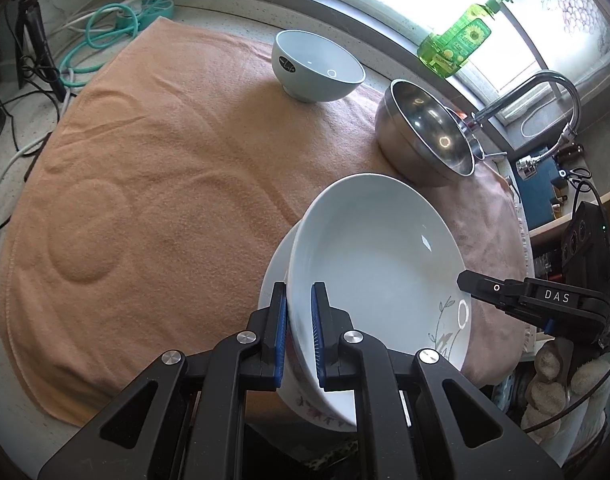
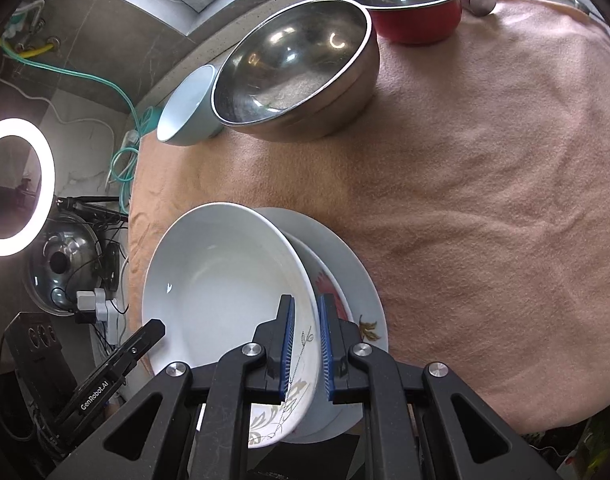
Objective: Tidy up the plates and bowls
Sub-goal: 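Lower the white leaf plate onto the floral plate stack with the right tool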
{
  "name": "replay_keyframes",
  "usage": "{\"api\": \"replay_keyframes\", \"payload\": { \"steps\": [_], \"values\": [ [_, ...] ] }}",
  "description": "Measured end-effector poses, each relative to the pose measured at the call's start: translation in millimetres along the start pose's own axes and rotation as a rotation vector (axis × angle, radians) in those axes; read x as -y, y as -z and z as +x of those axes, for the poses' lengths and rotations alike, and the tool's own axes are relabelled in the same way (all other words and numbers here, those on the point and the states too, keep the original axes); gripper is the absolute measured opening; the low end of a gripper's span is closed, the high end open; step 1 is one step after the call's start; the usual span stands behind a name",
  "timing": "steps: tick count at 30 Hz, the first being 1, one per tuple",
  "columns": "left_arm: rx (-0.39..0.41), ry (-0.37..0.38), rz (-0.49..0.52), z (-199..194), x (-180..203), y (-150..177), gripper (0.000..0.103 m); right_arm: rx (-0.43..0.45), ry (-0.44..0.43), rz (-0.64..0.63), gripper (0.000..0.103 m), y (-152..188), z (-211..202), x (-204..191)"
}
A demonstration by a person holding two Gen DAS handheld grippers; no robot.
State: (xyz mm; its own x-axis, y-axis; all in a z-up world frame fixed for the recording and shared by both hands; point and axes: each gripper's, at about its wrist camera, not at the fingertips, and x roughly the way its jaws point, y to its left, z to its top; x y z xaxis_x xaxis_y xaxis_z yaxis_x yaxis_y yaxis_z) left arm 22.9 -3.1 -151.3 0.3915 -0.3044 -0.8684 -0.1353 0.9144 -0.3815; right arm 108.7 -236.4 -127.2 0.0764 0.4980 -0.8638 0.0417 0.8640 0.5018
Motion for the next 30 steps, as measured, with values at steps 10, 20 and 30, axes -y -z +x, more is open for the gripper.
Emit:
{"api": "replay_keyframes", "payload": {
  "steps": [10, 20, 30],
  "values": [
    [-0.017, 0.000, 0.013, 7.3, 6.5, 3.8, 0.009, -0.002, -0.002, 0.017, 0.012, 2.6, -1.5, 10.5],
    [-0.018, -0.004, 0.015, 9.4, 5.9, 4.2, 0.009, -0.010, -0.005, 0.020, 0.012, 5.8, -1.0, 14.2],
    [-0.034, -0.003, 0.014, 14.2, 3.5, 5.8, 0.009, -0.020, 0.000, 0.022, 0.012, 5.8, 2.0, 15.0]
  ]
}}
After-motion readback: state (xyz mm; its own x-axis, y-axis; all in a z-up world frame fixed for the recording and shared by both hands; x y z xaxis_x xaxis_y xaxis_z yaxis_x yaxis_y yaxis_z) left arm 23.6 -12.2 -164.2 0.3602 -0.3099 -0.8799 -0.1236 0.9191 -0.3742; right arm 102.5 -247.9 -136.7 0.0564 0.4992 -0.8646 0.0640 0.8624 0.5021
